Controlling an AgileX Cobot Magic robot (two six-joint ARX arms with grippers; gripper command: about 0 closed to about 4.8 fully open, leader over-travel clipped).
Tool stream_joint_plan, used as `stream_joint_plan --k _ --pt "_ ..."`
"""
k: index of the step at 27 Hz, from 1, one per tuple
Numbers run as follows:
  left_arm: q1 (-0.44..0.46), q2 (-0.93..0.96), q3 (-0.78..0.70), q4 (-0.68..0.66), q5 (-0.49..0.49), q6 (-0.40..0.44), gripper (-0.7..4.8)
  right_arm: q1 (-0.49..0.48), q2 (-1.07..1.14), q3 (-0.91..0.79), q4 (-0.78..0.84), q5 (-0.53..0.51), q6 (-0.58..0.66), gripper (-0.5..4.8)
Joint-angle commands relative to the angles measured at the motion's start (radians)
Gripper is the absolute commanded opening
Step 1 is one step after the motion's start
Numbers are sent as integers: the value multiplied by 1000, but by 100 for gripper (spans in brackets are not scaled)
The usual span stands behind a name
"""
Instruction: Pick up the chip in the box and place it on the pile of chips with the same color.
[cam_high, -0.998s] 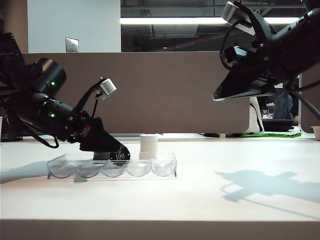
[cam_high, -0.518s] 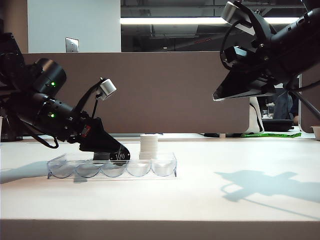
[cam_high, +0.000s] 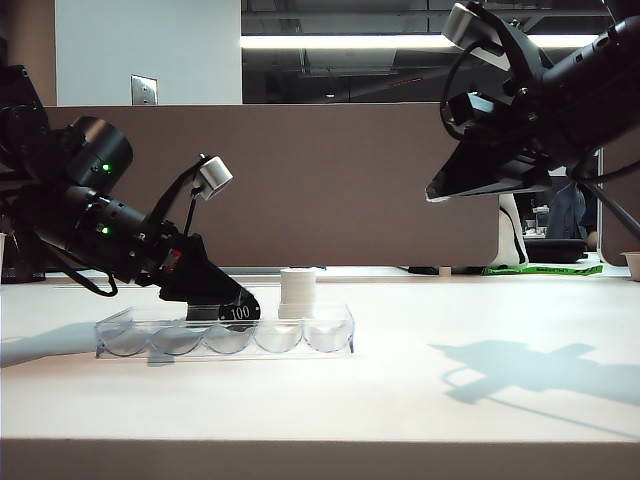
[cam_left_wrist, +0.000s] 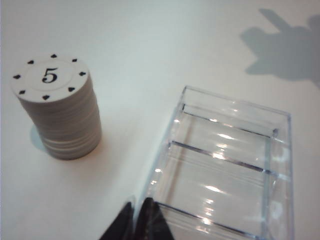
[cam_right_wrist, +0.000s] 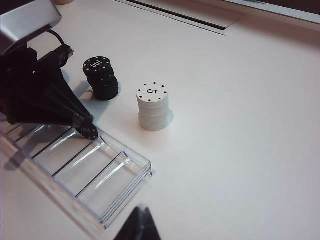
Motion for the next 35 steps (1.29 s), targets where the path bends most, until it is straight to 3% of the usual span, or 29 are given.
stream_joint_plan --k 1,19,25,28,35 --pt "-2 -5 2 -1 8 -18 13 0 -2 5 10 -3 -3 -6" --pt "-2 -102 2 -34 58 -28 12 0 -2 5 10 -3 -3 -6" --pt "10 -188 2 -21 64 -158 -6 0 -2 5 11 -3 -3 -6" --pt "52 -198 2 76 64 -361 -6 0 -3 5 11 -3 -3 -6" --pt "133 -198 2 237 64 -636 -6 0 -3 5 10 -3 -3 -6"
